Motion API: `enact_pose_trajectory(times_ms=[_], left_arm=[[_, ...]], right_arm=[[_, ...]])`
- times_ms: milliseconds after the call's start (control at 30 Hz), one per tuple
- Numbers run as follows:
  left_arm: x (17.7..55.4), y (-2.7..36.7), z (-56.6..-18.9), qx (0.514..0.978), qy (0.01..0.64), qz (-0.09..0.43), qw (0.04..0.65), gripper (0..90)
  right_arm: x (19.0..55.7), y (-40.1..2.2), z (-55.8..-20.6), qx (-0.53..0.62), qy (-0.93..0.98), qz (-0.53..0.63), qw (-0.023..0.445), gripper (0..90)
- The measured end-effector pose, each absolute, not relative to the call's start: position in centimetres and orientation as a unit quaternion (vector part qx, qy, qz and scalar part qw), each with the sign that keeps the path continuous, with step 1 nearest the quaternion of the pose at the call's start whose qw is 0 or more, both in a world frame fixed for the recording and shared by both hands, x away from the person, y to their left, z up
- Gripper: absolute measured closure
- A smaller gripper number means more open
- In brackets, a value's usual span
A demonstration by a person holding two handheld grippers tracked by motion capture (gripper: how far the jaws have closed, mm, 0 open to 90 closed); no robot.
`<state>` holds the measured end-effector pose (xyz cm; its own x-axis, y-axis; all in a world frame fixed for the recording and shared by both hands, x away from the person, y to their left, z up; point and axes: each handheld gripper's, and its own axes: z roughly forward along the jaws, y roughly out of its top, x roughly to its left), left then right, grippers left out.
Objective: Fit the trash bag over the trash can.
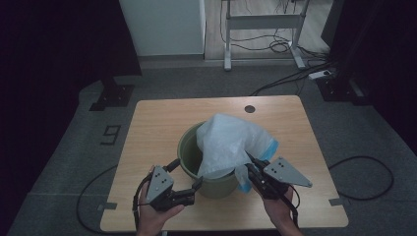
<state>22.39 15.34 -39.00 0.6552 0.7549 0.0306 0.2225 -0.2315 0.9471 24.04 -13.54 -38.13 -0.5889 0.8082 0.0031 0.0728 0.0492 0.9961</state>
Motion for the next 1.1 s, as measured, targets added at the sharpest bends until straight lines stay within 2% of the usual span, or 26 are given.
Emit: enact_pose_trajectory(times_ms=[267, 367, 667, 767, 833, 1000, 1100], left_arm=[[23.4, 13.9, -39.0, 0.747, 0.322, 0.253, 0.524, 16.0], [23.6, 13.6, -39.0, 0.743, 0.325, 0.264, 0.522, 21.5], [24.0, 13.5, -38.8, 0.741, 0.327, 0.259, 0.526, 69.2], [24.1, 13.7, -38.7, 0.739, 0.326, 0.252, 0.533, 80.7], [24.1, 13.9, -38.7, 0.732, 0.333, 0.259, 0.536, 84.7], [24.2, 14.6, -38.5, 0.706, 0.353, 0.267, 0.553, 89.5], [24.1, 15.2, -38.2, 0.69, 0.36, 0.273, 0.565, 89.7]], right_arm=[[23.9, -12.9, -37.8, 0.33, 0.659, 0.607, 0.298, 87.1], [23.9, -12.8, -37.6, 0.328, 0.658, 0.608, 0.299, 87.0], [23.7, -12.7, -37.7, 0.322, 0.661, 0.607, 0.301, 85.0], [23.6, -12.7, -37.9, 0.32, 0.662, 0.608, 0.299, 82.8], [23.5, -12.7, -38.0, 0.316, 0.663, 0.608, 0.301, 78.6], [22.8, -12.6, -38.2, 0.318, 0.665, 0.592, 0.327, 50.4], [22.1, -12.4, -38.7, 0.323, 0.666, 0.575, 0.349, 40.9]])
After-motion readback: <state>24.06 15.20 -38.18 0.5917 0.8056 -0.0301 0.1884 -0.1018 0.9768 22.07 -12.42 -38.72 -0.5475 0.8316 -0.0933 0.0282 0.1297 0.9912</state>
